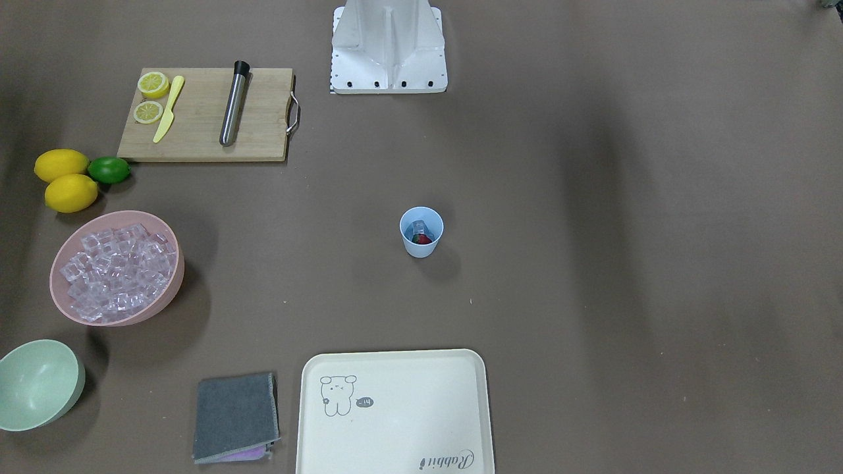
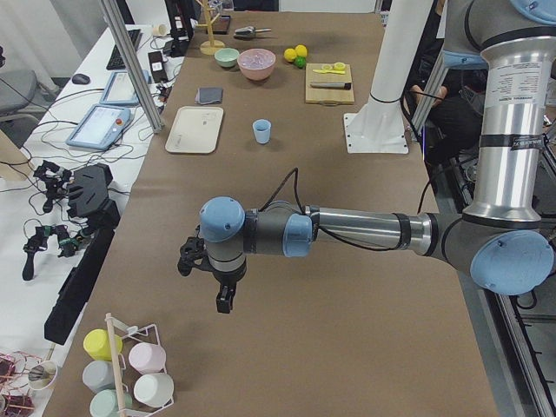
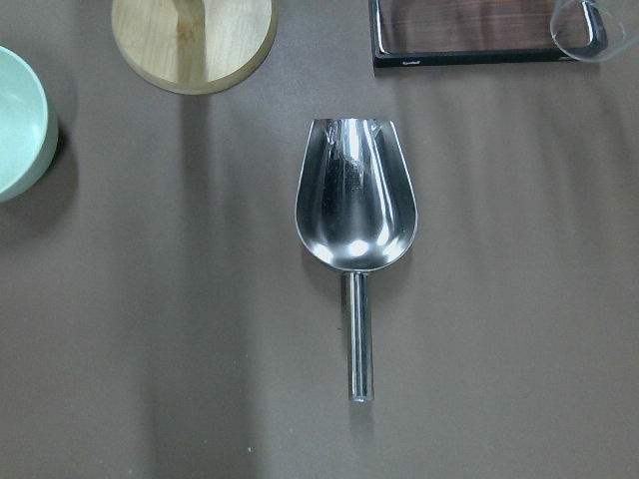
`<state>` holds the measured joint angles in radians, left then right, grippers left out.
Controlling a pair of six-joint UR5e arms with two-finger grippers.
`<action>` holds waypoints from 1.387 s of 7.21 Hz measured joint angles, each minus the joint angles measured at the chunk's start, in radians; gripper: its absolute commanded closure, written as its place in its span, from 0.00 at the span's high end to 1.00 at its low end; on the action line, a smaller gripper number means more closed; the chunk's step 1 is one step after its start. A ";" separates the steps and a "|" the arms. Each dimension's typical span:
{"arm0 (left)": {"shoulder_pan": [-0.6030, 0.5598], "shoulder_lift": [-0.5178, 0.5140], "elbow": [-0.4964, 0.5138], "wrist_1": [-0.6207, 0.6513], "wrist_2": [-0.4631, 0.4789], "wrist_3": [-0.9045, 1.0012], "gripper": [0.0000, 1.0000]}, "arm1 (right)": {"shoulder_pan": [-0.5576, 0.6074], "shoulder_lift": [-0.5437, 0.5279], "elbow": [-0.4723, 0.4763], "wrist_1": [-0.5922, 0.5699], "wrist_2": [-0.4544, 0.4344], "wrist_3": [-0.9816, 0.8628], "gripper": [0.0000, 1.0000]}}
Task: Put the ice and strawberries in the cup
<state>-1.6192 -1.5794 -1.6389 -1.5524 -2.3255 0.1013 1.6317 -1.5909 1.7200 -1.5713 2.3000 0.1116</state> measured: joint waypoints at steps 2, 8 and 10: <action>0.000 0.000 0.001 0.000 0.000 0.000 0.98 | -0.001 -0.016 0.005 -0.007 -0.001 -0.006 0.99; 0.001 -0.002 0.013 0.000 0.002 0.000 0.98 | -0.002 -0.019 -0.002 -0.007 -0.002 -0.006 0.99; 0.001 -0.003 0.014 0.000 0.003 0.000 0.98 | -0.002 -0.020 -0.002 -0.007 -0.002 -0.006 0.99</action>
<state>-1.6183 -1.5820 -1.6247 -1.5524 -2.3226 0.1013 1.6295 -1.6109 1.7182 -1.5785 2.2979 0.1059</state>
